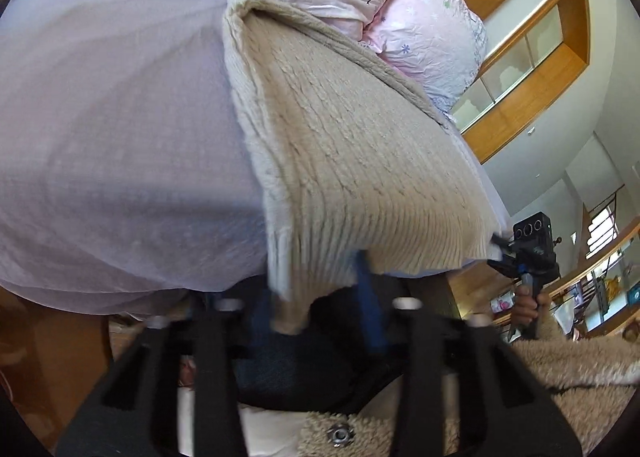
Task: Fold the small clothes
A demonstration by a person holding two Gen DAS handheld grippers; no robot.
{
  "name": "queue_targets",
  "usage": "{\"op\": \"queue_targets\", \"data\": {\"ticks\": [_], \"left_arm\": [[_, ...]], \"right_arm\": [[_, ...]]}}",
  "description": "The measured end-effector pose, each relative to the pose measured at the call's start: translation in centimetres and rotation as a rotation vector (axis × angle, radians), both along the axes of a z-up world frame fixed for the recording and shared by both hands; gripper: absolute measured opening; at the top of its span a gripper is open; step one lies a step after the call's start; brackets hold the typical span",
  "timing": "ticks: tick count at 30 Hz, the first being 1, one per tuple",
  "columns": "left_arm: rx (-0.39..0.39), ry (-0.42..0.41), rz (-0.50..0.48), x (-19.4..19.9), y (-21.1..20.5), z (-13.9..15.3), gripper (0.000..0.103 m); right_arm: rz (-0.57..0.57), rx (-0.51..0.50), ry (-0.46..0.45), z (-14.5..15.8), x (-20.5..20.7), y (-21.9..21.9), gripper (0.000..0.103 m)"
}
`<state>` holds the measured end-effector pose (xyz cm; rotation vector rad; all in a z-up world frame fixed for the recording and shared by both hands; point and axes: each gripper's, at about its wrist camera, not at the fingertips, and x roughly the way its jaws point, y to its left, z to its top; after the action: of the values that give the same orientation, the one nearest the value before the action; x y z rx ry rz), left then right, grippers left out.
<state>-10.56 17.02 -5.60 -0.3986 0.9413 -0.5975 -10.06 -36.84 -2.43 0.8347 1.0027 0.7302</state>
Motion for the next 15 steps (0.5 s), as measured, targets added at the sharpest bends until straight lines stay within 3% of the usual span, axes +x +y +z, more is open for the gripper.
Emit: {"op": "queue_targets", "data": {"ticks": [1, 5, 8, 11, 15], "left_arm": [[-0.012, 0.012, 0.005, 0.1, 0.0, -0.1, 0.007], [-0.071, 0.018, 0.004, 0.1, 0.7, 1.5, 0.006], [-0.078, -0.070, 0.019, 1.3, 1.2, 5.7, 0.006], [-0.060, -0.164, 0.062, 4.1, 2.0, 10.2, 0.006], [-0.002, -0.259, 0.179, 11.2, 2.2, 15.1, 0.006]], "right_arm": [[0.015, -0.009, -0.030, 0.6, -0.1, 0.4, 0.009], [0.044, -0.002, -0.159, 4.6, -0.1, 0.8, 0.008], [0.027, 0.006, -0.278, 9.1, 1.7, 0.4, 0.008], [0.008, -0.038, -0.404, 14.3, 6.3, 1.5, 0.008], [-0.076, -0.076, -0.493, 17.9, 14.4, 1.9, 0.008]]}}
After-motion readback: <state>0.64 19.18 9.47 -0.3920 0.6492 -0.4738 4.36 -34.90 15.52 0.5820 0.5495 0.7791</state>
